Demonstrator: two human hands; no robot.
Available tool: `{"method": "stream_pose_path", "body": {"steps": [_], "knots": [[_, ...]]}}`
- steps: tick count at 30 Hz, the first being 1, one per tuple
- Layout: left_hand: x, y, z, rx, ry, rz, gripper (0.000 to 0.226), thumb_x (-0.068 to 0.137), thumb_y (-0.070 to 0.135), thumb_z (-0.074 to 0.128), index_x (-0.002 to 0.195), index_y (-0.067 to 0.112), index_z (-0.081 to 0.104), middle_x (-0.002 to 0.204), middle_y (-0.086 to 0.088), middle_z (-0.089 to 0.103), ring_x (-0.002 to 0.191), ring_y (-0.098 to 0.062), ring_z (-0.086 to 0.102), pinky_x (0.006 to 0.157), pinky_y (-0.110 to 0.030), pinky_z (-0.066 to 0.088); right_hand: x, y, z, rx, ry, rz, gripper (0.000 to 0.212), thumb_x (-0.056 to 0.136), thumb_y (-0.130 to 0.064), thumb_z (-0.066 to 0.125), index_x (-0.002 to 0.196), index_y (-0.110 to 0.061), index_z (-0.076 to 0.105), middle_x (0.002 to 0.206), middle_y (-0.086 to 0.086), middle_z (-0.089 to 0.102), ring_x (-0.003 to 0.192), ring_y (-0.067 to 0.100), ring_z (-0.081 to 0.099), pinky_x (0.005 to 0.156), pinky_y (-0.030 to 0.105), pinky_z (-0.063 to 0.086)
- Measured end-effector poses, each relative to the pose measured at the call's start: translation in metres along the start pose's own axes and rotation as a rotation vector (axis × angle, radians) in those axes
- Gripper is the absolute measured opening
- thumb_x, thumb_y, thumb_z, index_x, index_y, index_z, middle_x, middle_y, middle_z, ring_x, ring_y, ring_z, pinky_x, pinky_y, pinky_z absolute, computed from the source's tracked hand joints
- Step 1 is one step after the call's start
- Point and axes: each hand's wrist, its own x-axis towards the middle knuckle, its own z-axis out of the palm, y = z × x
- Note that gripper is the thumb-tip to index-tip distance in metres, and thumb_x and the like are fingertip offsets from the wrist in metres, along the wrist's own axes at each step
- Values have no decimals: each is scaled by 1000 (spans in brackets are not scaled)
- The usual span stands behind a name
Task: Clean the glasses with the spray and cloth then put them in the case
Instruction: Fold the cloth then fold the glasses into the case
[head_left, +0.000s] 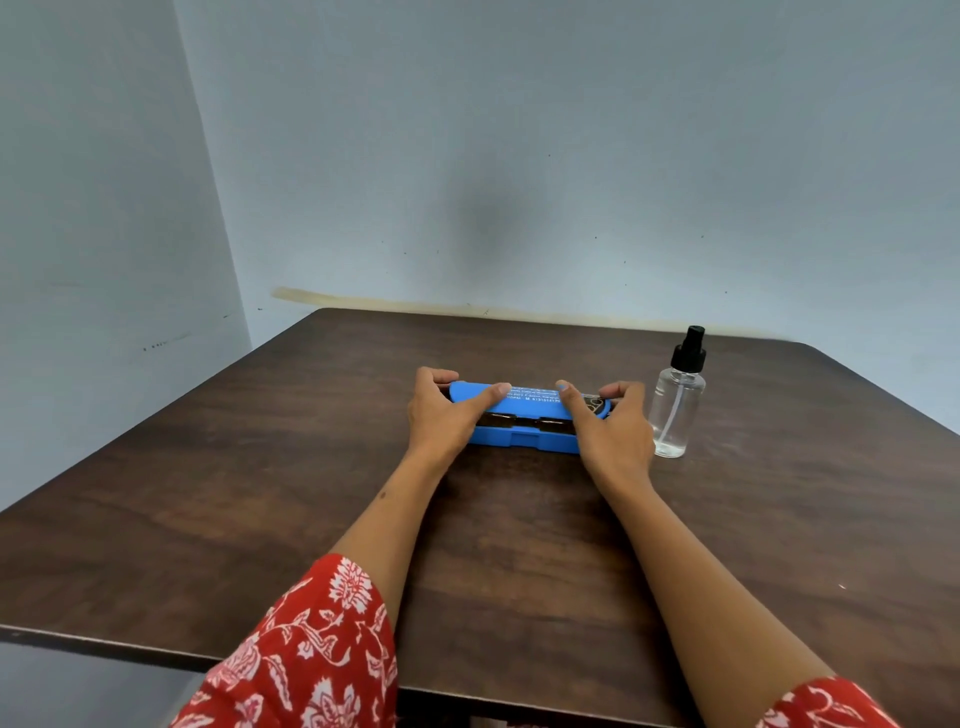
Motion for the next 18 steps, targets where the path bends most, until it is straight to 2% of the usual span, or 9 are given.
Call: {"method": "stream_pose_path", "body": {"steps": [3,6,8,13,18], "knots": [[3,-4,-2,8,-11,9,63,64,40,82,111,16,48,114,-3,52,103,-17,51,79,-25,47,0,2,-3,-10,-24,-7,51,78,-50,68,107,-17,43,100,-2,53,94,19,54,74,30,37],[6,-7,-3,57,-44,26,66,62,41,83,115,16,54,117,-3,54,106,-18,53,90,-34,51,1,4,-6,-23,-63,-18,62,79,-49,68,126,-15,45,120,2,55,110,20,53,87,31,40],[7,-8,-4,89,-67,38,67,61,42,84,116,16,56,118,-4,56,106,-20,55,91,-39,52,2,5,-8,-66,-106,-36,64,81,-48,67,131,-15,47,129,3,53,115,20,51,94,32,40],[8,-9,-8,138,-82,64,65,60,44,84,113,16,60,117,-5,58,107,-21,56,93,-40,51,3,4,-12,-89,-164,-61,60,79,-45,69,127,-14,52,124,6,55,110,19,52,92,31,43],[7,-9,-9,187,-112,91,61,62,41,84,113,16,62,117,-5,59,108,-20,55,95,-39,50,4,5,-11,-116,-173,-71,62,77,-43,73,126,-11,52,124,8,54,111,21,52,97,37,44]]}}
